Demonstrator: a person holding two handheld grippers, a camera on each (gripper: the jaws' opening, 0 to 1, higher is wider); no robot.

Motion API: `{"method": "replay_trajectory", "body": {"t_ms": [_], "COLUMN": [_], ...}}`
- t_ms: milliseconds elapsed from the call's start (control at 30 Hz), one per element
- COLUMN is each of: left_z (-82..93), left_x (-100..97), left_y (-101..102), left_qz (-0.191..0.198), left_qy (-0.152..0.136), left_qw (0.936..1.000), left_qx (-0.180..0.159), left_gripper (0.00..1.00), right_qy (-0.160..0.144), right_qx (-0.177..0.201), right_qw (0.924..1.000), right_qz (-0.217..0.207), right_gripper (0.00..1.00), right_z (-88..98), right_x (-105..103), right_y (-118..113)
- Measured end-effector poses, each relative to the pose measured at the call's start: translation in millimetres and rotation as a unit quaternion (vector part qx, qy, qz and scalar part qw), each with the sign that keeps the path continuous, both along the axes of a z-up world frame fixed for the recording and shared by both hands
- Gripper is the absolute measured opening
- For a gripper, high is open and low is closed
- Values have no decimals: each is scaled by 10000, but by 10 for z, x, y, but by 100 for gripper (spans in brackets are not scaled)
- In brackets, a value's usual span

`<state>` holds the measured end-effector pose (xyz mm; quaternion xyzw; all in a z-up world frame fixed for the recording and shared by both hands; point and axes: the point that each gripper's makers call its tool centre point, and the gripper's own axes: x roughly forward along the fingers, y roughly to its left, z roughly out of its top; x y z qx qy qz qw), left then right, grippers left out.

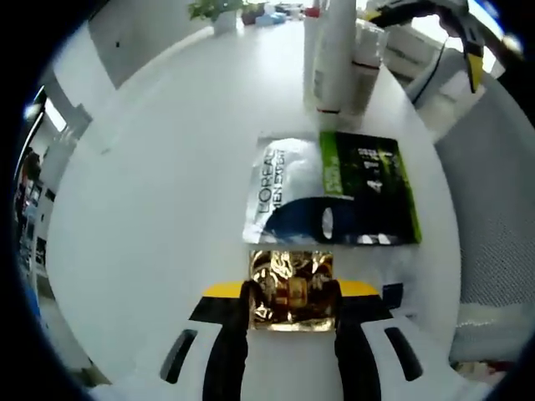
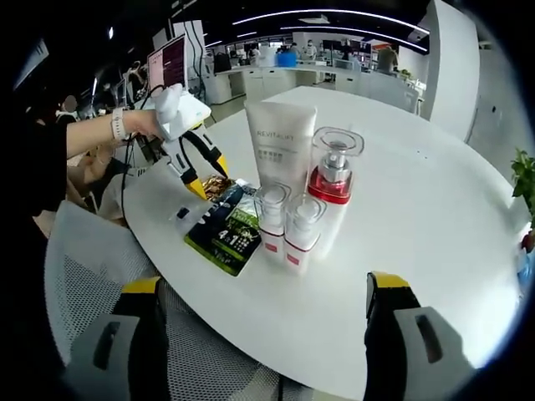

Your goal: Arrange the skincare products in the storage area until every visible bottle or jar stands upright without overlapping.

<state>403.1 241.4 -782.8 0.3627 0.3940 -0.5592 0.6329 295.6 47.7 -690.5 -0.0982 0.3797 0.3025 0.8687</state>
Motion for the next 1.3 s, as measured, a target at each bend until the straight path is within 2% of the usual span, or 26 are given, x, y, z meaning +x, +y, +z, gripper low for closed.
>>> {"method": "replay_trajectory", "body": {"t_ms": [600, 967, 1133, 1300], "left_z": [-6, 8, 82, 127], "left_x": [-19, 16, 5, -24], "left_y": [-29, -14, -26, -2], "left_qz": [-232, -116, -31, 18], "left_qy": [50, -116, -123, -195], "left_qw": [9997, 9999, 9998, 9998], "left_qx": [-114, -16, -142, -93], "left_gripper": [37, 45, 45, 45], "right_qy": [34, 16, -52, -90], "right_qx": [35, 39, 48, 39], "right_qw": [10000, 10000, 10000, 9999], "right_qz": [41, -3, -21, 49], "right_gripper": [100, 100, 100, 100], "right_z": [-19, -3, 42, 59], "right_x": [25, -27, -13, -7], "right_y": [30, 10, 4, 29]}}
